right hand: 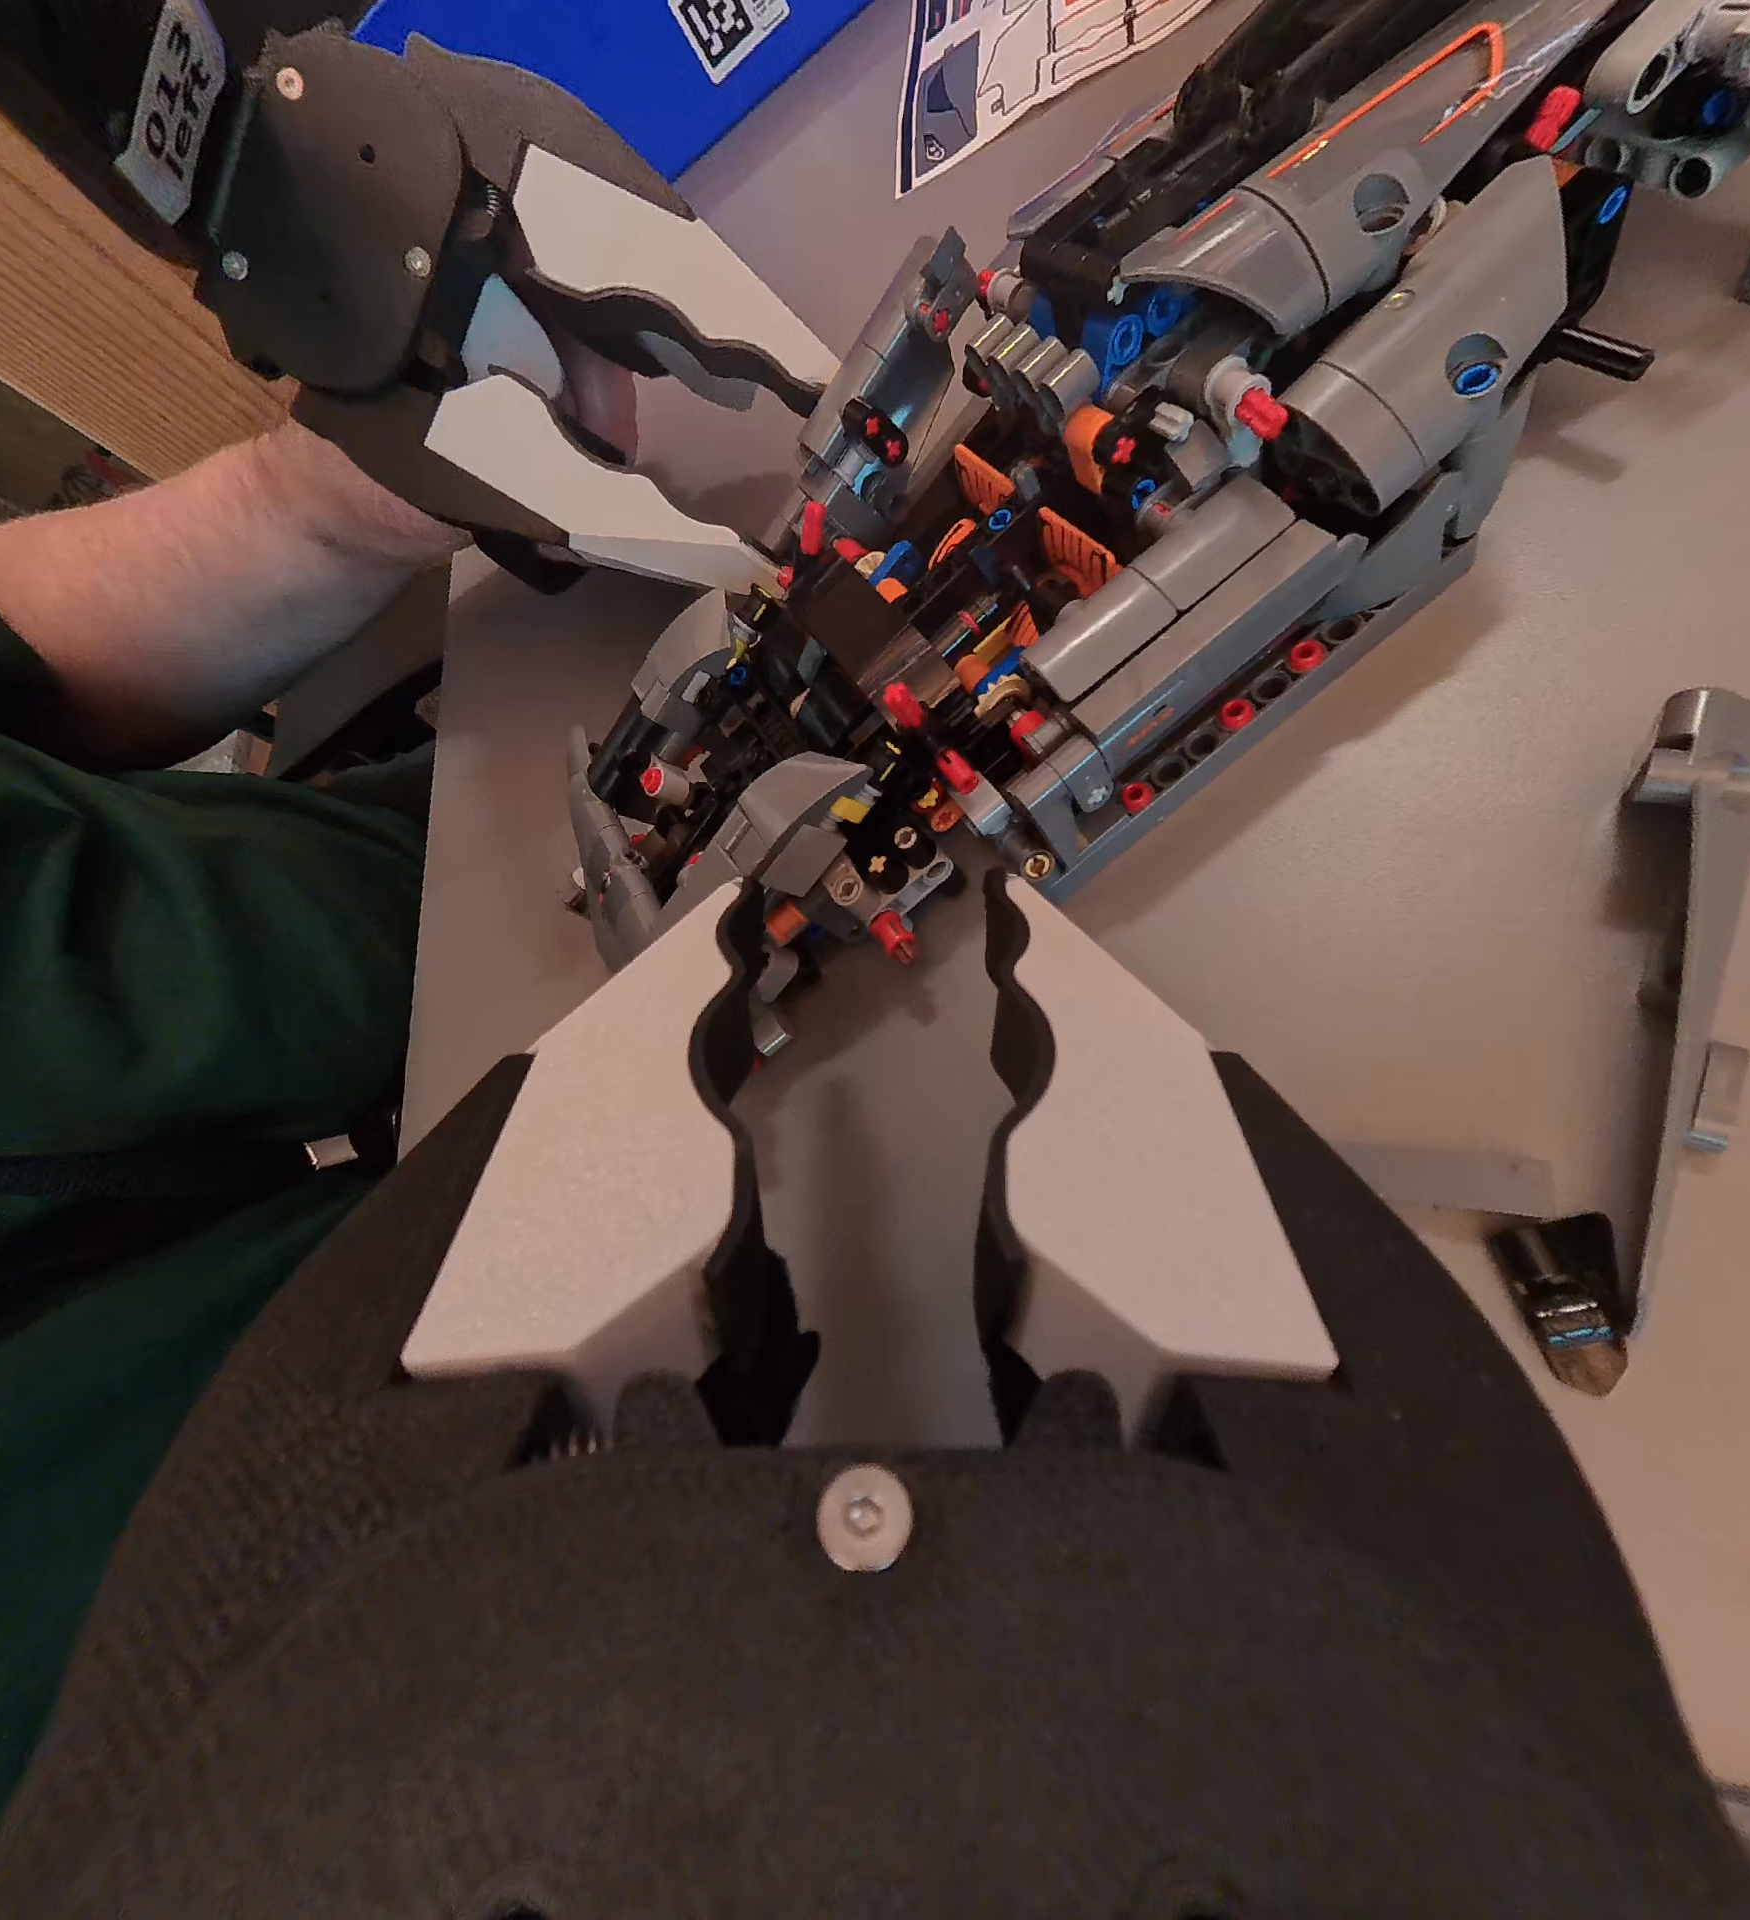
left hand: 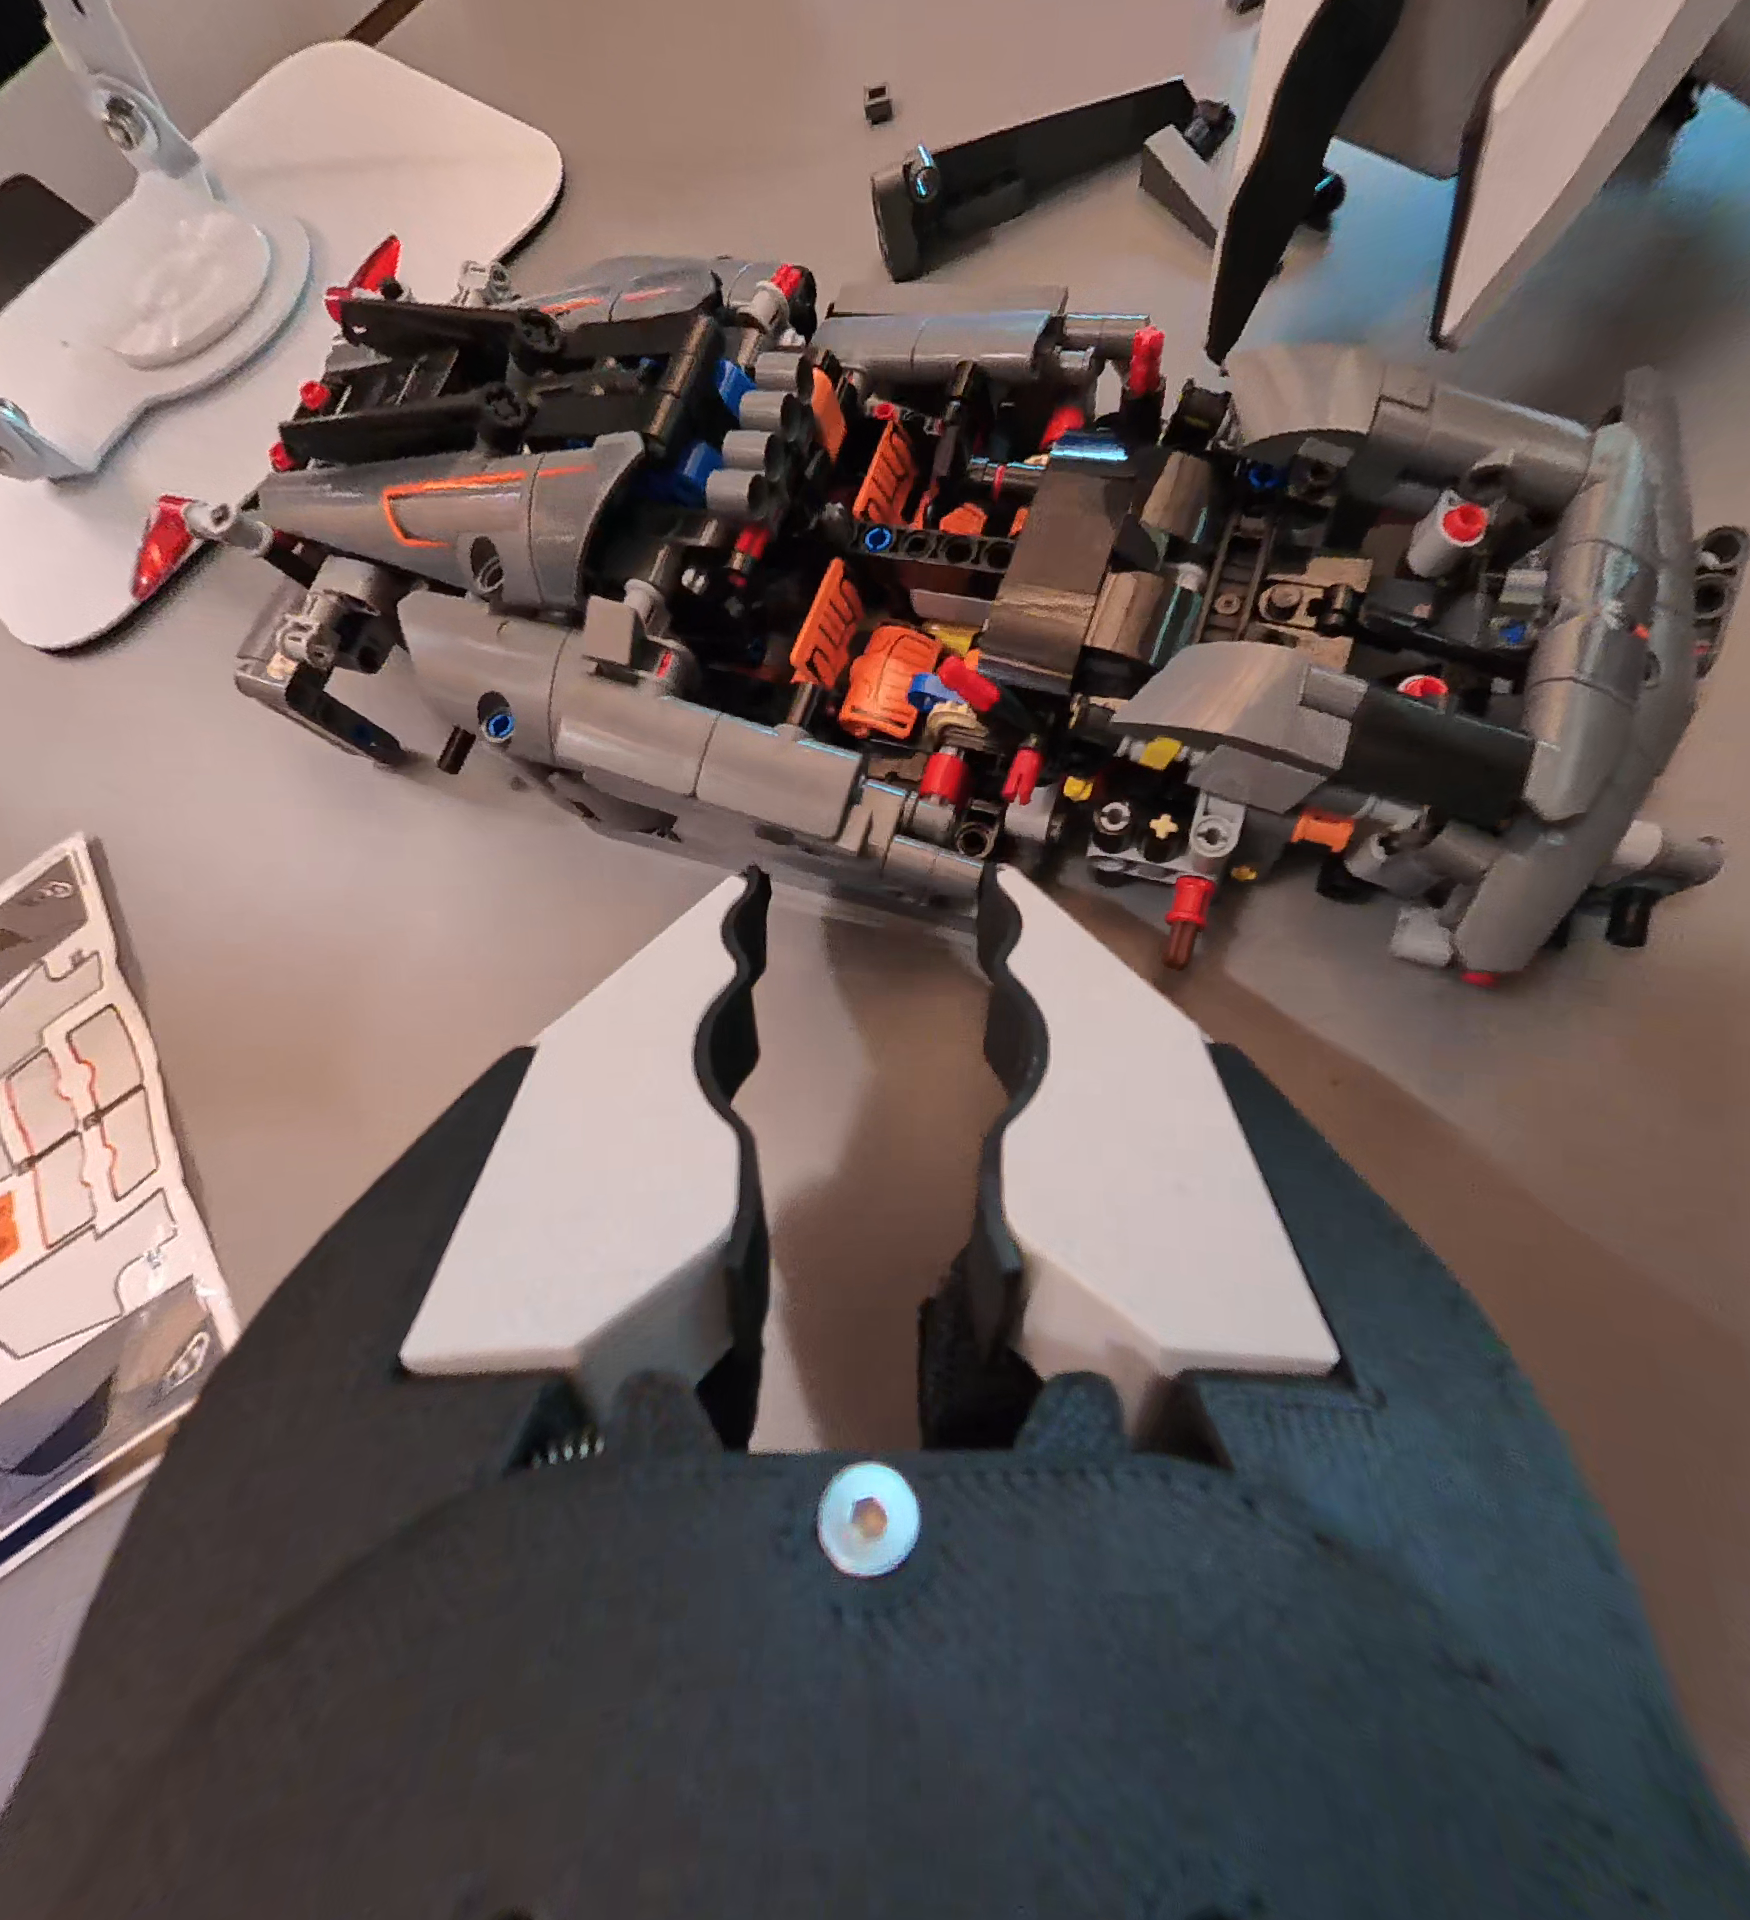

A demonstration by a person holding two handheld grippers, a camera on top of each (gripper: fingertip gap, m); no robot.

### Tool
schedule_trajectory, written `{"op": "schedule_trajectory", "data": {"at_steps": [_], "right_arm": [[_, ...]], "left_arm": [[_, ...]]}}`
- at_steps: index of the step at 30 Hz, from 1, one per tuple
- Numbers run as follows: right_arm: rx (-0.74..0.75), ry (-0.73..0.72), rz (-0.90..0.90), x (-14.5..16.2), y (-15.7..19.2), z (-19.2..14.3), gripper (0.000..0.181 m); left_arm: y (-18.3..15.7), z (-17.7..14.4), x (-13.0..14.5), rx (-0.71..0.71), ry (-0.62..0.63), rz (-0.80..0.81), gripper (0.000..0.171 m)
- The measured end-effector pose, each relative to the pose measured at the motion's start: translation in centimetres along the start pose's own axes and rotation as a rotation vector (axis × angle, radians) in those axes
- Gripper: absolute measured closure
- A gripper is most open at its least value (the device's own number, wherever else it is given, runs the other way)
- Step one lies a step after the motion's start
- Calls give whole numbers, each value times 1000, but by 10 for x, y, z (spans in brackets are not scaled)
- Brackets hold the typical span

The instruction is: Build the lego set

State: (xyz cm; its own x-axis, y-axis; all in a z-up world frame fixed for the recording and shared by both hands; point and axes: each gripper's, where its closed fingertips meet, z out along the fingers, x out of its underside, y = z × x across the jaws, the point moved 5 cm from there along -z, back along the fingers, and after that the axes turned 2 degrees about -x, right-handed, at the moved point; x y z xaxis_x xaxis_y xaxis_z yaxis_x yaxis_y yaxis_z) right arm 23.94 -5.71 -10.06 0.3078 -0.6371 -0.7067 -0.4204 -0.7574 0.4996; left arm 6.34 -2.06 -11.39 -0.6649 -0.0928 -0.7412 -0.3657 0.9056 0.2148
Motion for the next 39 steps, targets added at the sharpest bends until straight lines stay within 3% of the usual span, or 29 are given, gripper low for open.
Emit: {"op": "schedule_trajectory", "data": {"at_steps": [11,20,24,39], "right_arm": [[15,-33,25,-2,-7,-3,144],[122,-136,62,-14,-24,0,158],[164,-144,47,-18,-28,4,171],[172,-118,-19,-15,-24,3,173]], "left_arm": [[1,0,-1,188,-48,-182,131],[5,-1,-2,276,-85,-288,140],[6,-1,-2,284,-85,-294,140],[4,-2,-2,265,-88,-243,142]]}}
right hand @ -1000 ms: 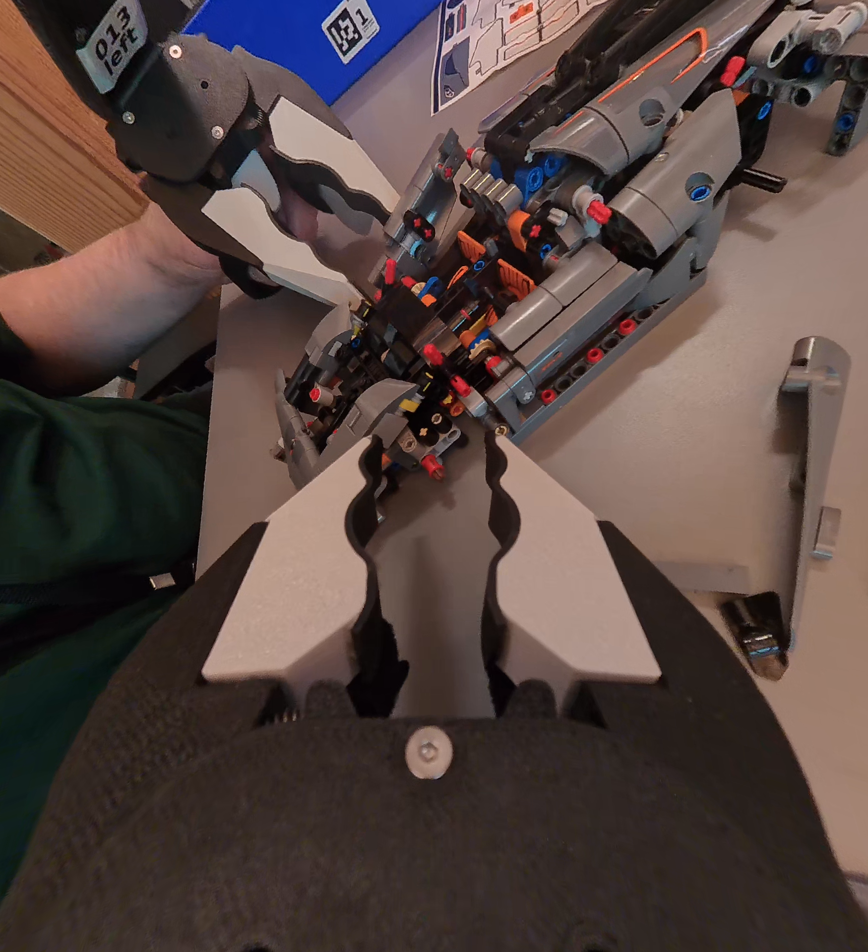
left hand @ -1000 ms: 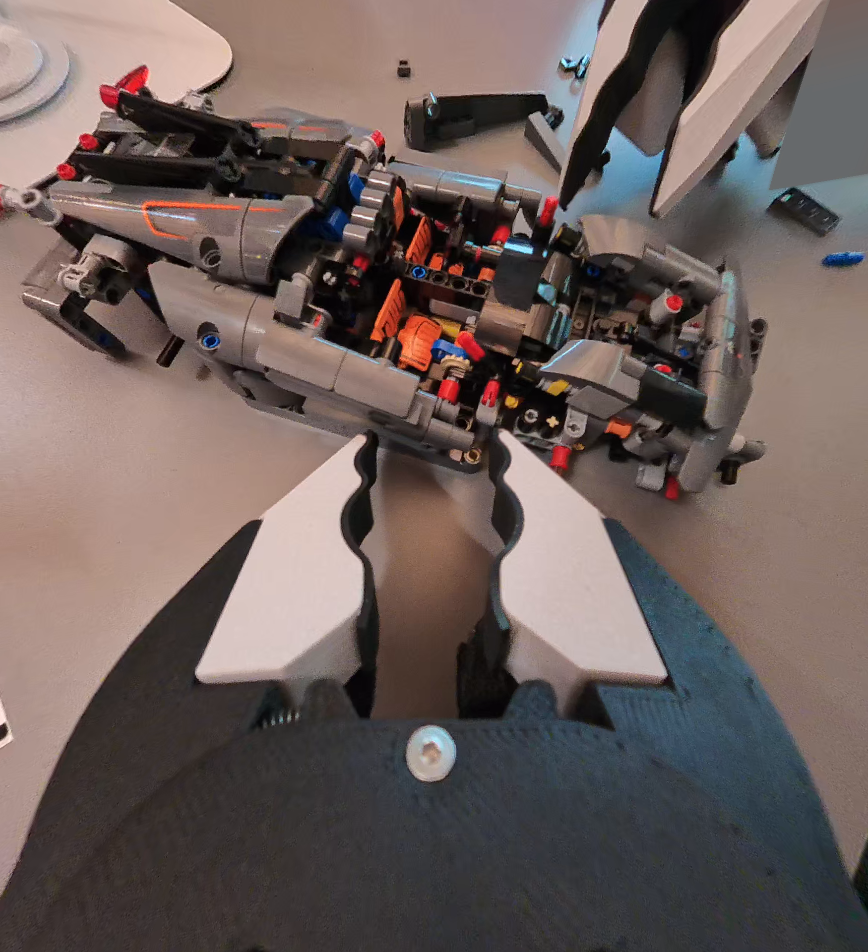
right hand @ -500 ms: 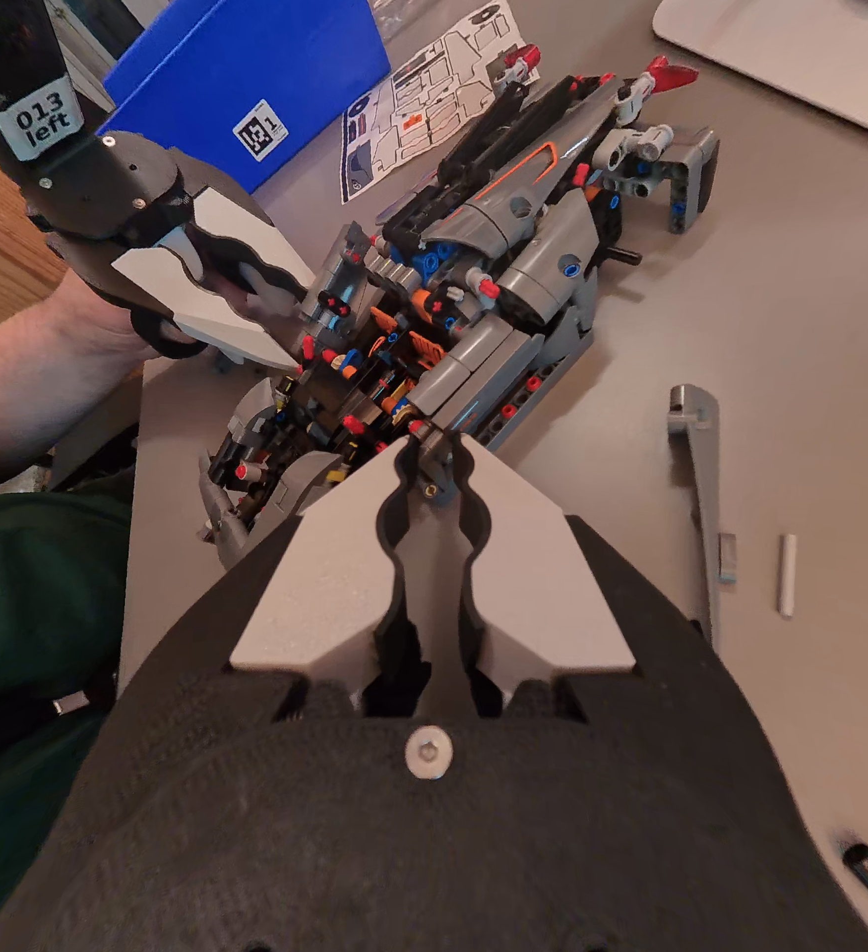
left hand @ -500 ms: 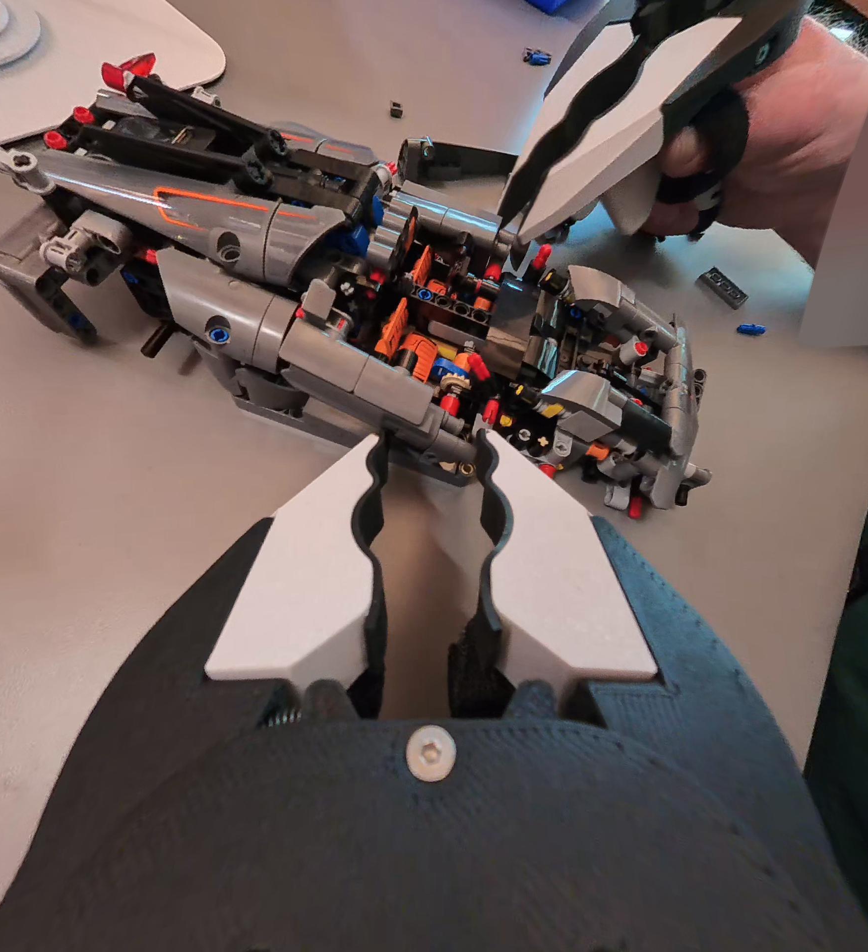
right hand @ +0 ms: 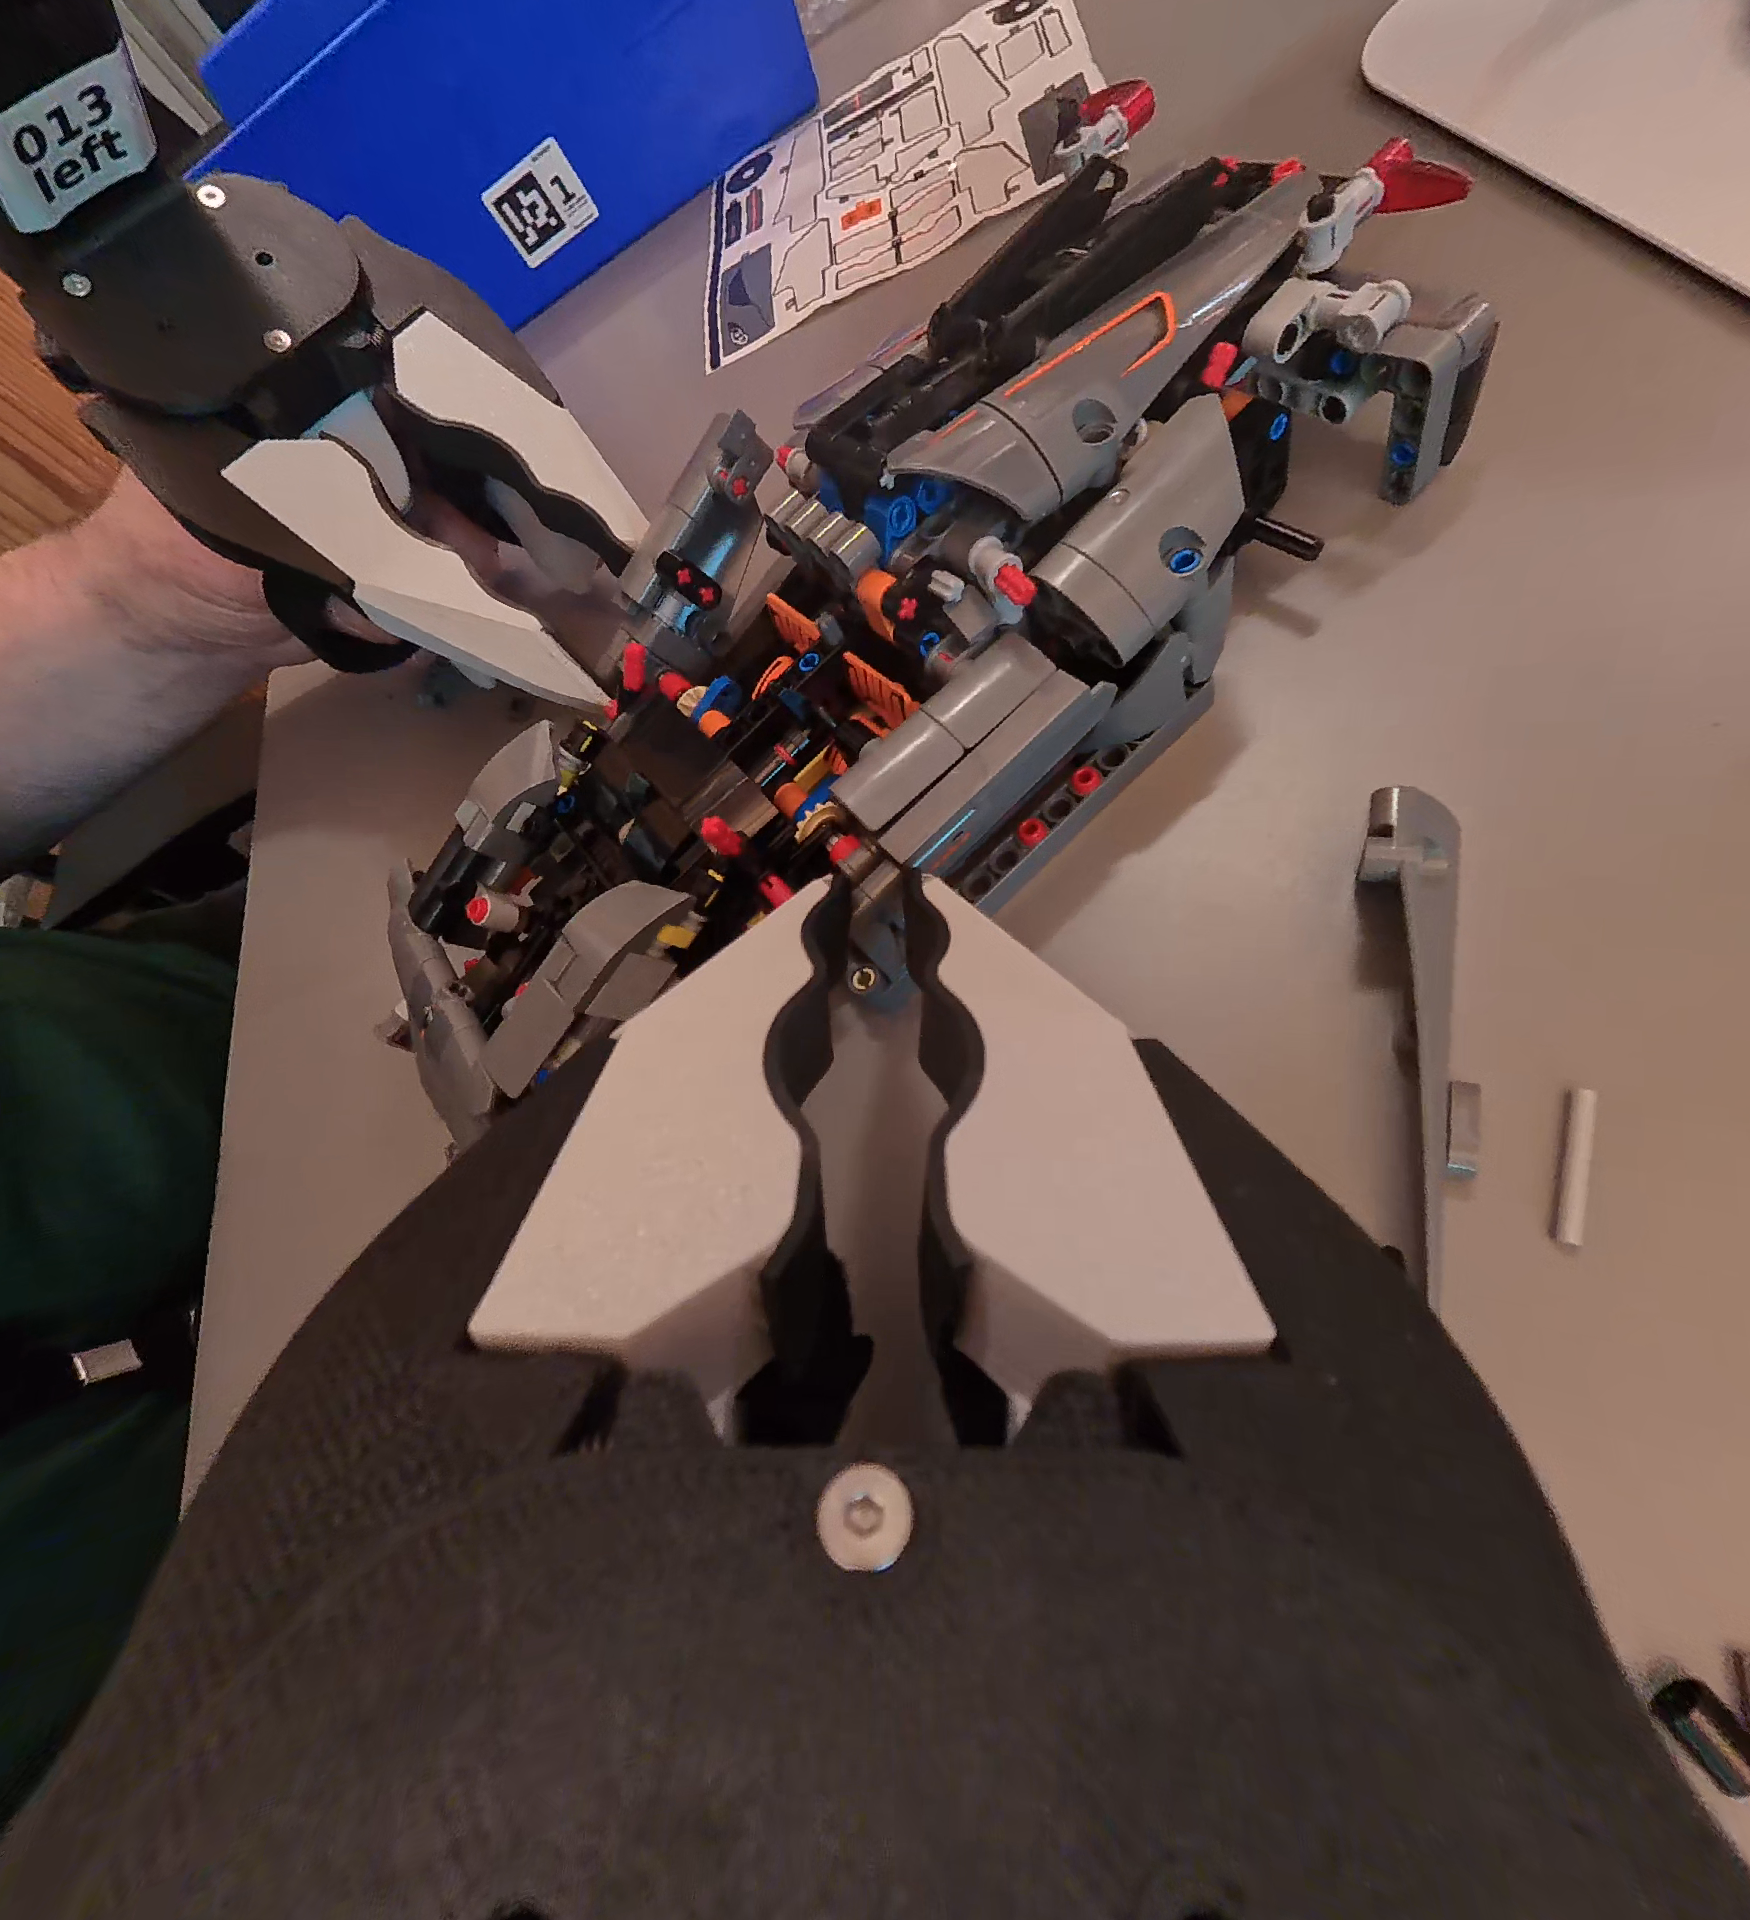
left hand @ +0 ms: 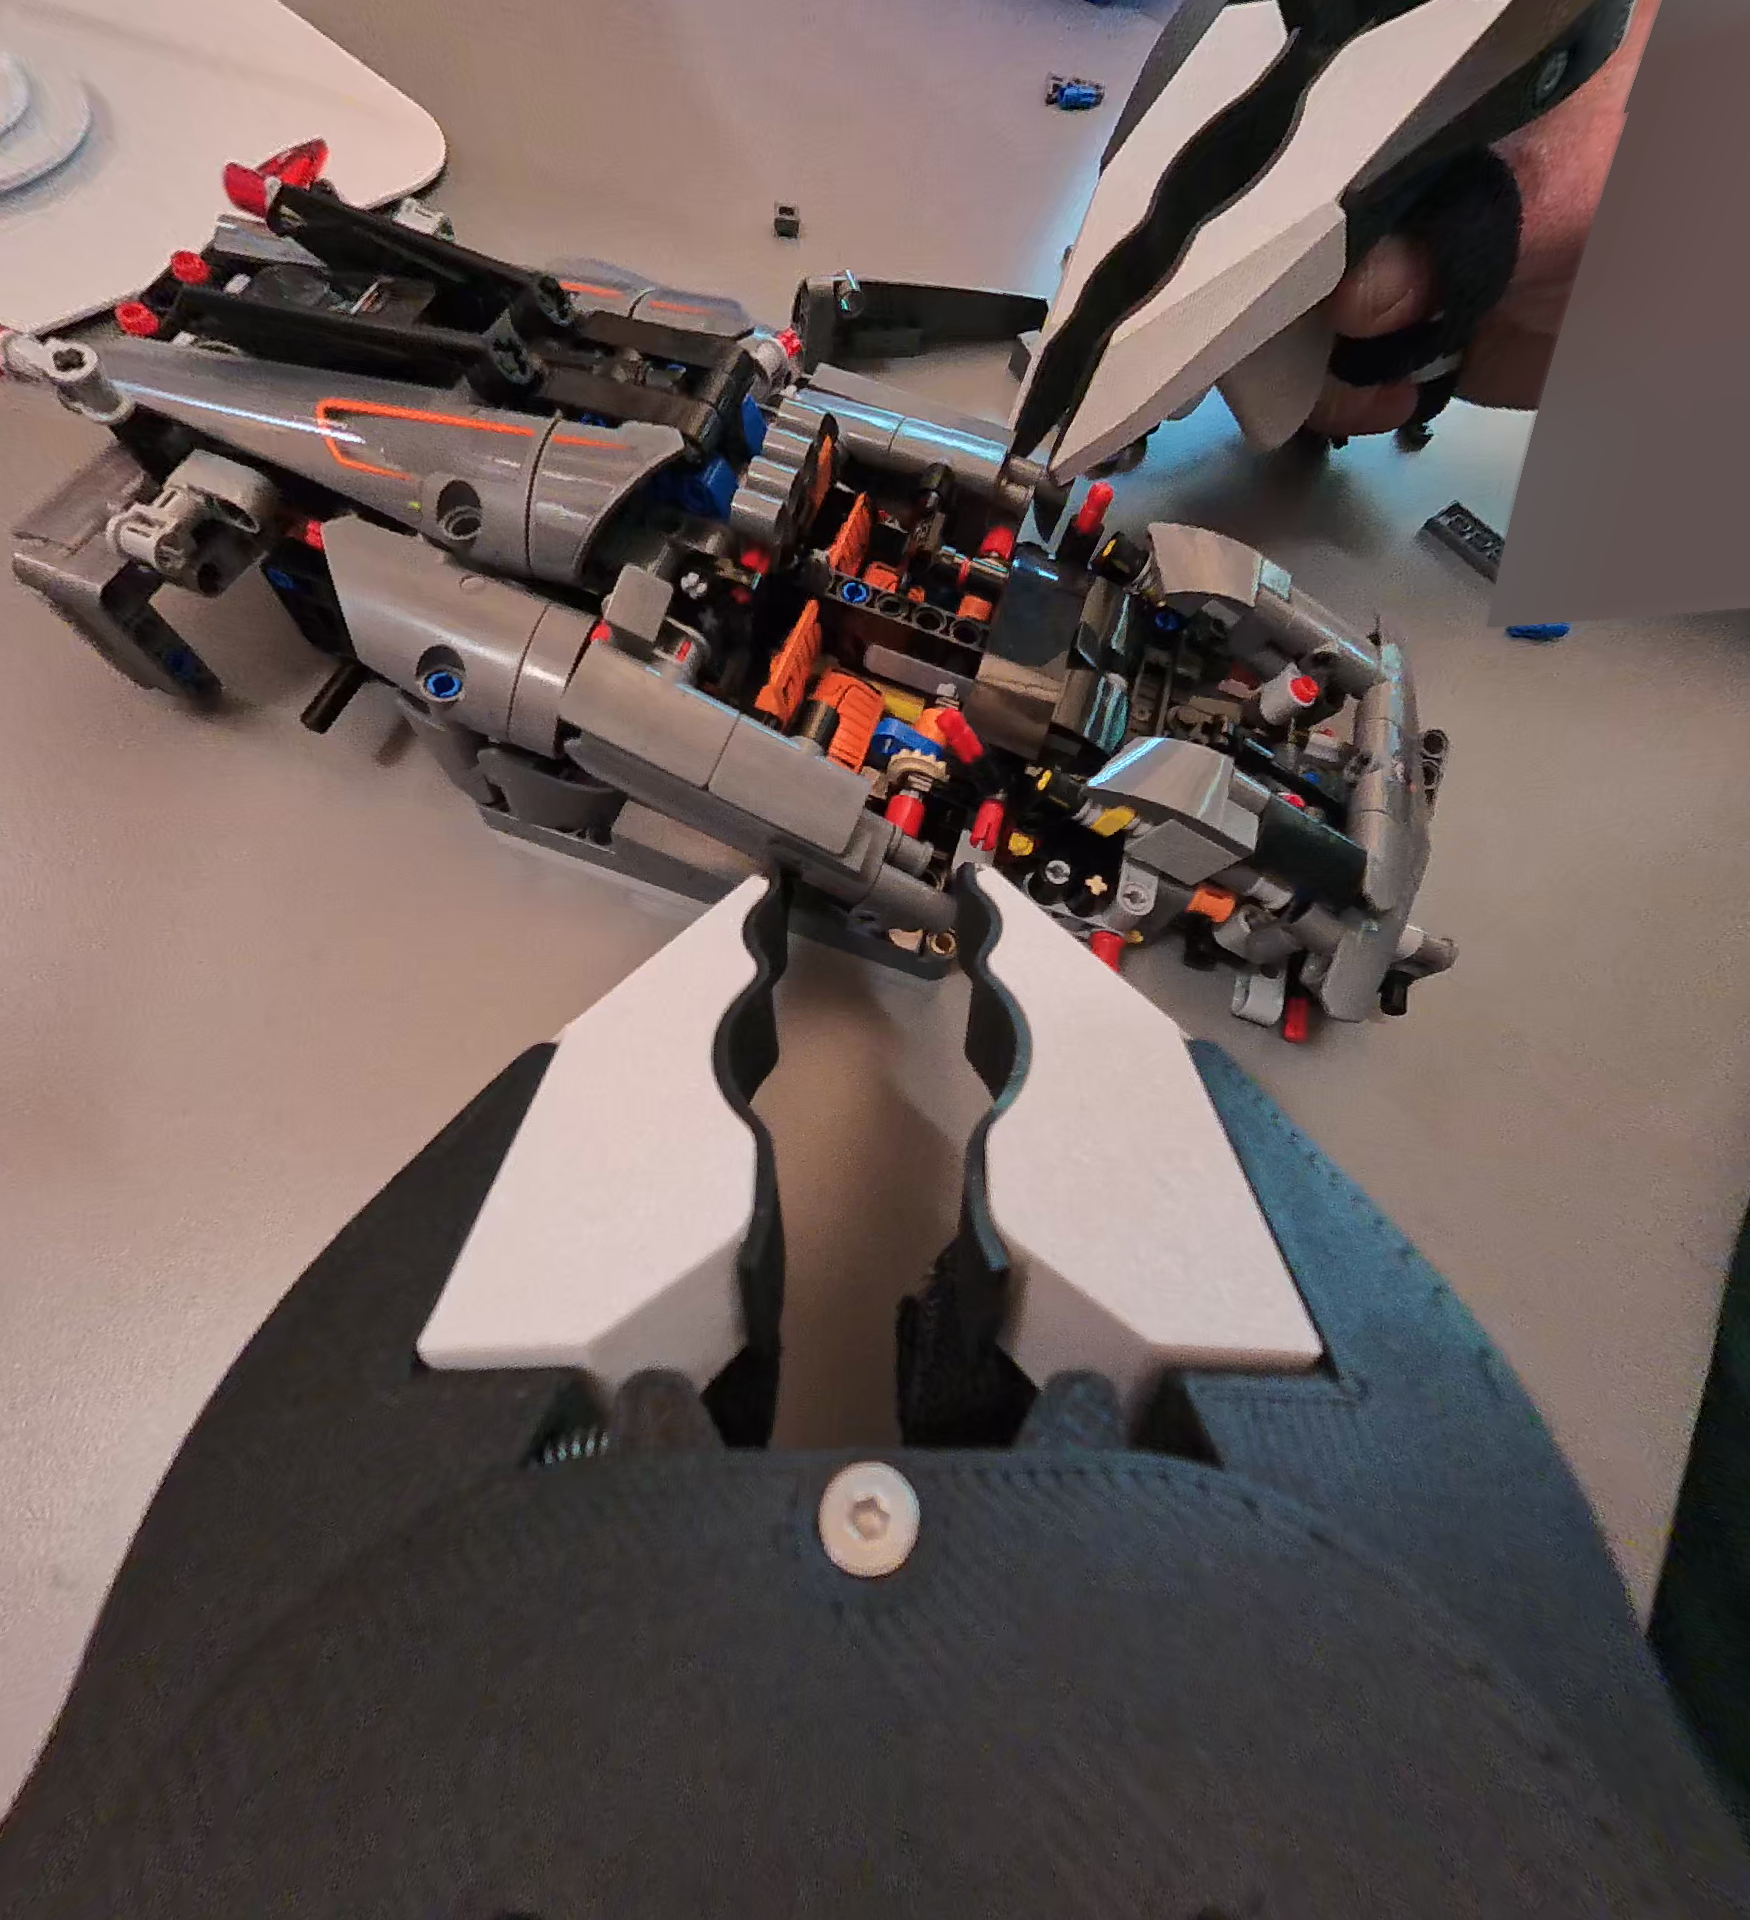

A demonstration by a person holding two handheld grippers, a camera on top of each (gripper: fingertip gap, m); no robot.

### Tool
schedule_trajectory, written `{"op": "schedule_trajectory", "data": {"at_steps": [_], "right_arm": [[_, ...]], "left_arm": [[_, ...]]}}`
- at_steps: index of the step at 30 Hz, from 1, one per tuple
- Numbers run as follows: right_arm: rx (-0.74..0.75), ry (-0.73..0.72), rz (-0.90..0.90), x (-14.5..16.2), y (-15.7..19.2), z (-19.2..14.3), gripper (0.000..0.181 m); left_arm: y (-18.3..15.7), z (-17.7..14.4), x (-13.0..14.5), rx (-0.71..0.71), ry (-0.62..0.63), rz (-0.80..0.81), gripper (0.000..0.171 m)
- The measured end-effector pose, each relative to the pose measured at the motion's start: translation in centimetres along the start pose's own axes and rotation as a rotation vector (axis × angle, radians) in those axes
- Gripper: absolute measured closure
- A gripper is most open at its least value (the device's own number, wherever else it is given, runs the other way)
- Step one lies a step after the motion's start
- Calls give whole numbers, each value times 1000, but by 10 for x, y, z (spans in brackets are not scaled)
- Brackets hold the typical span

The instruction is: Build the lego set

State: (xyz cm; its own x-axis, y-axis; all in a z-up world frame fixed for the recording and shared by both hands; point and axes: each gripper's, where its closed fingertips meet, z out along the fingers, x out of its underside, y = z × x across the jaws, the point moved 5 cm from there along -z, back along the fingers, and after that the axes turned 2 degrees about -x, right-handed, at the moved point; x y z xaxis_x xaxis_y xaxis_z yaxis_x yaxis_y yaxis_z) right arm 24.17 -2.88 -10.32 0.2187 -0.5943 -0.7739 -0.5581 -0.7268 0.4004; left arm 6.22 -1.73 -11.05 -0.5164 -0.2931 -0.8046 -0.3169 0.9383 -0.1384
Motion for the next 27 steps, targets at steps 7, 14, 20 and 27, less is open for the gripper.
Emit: {"op": "schedule_trajectory", "data": {"at_steps": [7,14,20,27], "right_arm": [[-4,5,-42,1,2,-3,179],[14,17,4,0,-2,1,159],[-32,29,70,0,-2,8,156],[-27,36,48,-1,-4,8,161]], "left_arm": [[-1,0,0,-13,2,44,143],[3,-3,-1,20,-20,-8,137],[6,-4,-3,113,-42,-128,133],[10,-2,-4,88,-42,-138,142]]}}
